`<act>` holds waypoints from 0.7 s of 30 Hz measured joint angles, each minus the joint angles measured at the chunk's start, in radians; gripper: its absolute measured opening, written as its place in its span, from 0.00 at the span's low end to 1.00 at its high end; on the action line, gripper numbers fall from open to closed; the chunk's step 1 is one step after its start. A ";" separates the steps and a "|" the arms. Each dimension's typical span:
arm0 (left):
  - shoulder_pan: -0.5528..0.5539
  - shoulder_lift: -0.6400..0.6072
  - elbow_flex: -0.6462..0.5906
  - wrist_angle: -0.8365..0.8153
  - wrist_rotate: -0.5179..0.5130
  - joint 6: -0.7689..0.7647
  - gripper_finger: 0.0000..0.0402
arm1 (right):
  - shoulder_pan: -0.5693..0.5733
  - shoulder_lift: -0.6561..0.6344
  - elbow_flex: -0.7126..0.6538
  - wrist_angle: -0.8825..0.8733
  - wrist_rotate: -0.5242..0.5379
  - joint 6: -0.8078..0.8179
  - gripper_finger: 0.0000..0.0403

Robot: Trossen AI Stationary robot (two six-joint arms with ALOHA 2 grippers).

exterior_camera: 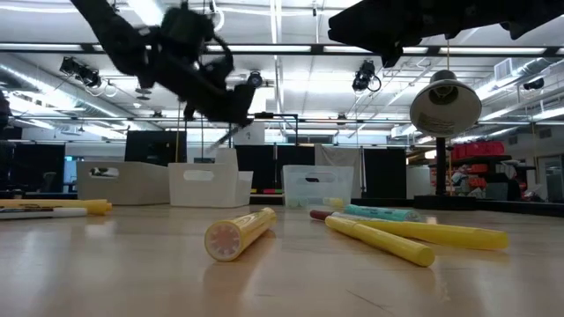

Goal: Pick & Place Markers
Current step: Put the brown erase marker into the white bin

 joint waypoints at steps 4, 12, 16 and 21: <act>0.140 0.072 0.000 0.012 0.023 -0.010 0.10 | -0.012 0.000 0.000 -0.001 0.000 0.006 0.28; 0.248 0.252 -0.001 0.054 0.076 -0.027 0.10 | -0.038 0.000 0.000 -0.001 0.000 0.006 0.28; 0.269 0.289 -0.001 0.055 0.083 -0.118 0.14 | -0.041 0.000 0.000 -0.001 0.000 0.006 0.28; 0.298 0.296 0.003 0.037 0.122 -0.170 0.17 | -0.041 0.000 0.000 -0.001 0.000 0.006 0.28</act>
